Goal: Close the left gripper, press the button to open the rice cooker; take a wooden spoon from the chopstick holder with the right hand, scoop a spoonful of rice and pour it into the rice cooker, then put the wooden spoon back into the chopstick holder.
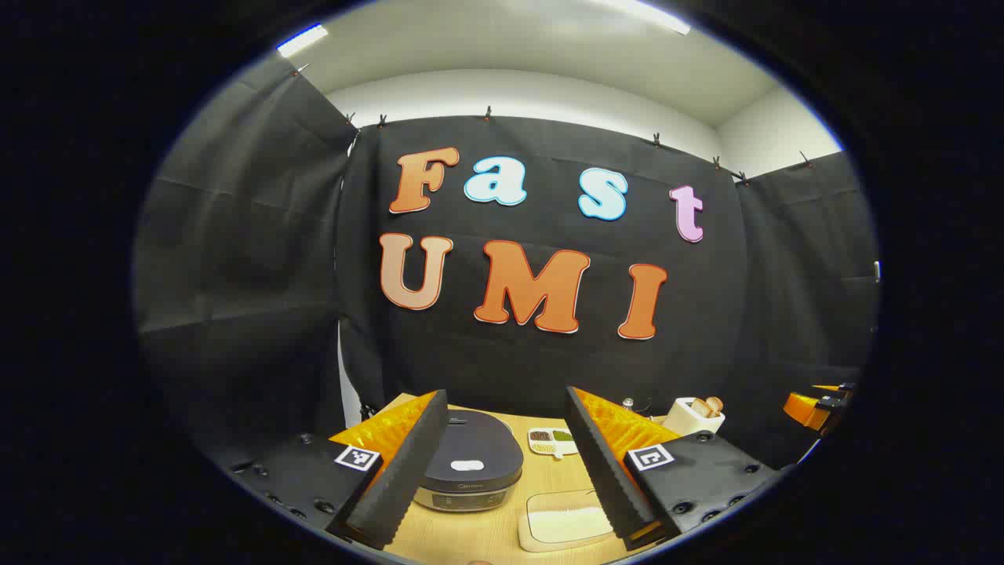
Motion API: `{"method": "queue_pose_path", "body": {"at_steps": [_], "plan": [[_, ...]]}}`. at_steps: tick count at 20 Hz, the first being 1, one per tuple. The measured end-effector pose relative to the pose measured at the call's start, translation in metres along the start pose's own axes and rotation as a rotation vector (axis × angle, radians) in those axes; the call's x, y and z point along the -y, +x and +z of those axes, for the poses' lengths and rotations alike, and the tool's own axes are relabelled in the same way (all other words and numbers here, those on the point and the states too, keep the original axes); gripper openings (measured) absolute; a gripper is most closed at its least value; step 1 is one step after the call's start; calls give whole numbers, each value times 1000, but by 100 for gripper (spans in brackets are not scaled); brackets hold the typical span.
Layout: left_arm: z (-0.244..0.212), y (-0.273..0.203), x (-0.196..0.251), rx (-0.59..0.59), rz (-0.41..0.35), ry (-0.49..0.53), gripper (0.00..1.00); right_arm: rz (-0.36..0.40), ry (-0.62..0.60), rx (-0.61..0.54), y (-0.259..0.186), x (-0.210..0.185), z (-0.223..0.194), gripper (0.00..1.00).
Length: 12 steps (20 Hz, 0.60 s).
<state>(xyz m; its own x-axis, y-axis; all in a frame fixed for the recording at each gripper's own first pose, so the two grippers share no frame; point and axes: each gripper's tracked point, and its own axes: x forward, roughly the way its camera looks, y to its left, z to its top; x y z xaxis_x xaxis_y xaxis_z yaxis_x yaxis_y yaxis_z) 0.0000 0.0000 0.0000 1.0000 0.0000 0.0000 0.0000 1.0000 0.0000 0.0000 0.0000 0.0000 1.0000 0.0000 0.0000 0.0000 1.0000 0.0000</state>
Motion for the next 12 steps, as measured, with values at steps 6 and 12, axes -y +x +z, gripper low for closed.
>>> {"method": "queue_pose_path", "body": {"at_steps": [6, 12], "plan": [[6, -6, 2, 17, 16, 40, 99, 1, 1, 4, -6, 8, 1, 95], [15, -14, -1, 34, 19, 57, 98, 0, -11, 12, -11, 9, 2, 95]]}}
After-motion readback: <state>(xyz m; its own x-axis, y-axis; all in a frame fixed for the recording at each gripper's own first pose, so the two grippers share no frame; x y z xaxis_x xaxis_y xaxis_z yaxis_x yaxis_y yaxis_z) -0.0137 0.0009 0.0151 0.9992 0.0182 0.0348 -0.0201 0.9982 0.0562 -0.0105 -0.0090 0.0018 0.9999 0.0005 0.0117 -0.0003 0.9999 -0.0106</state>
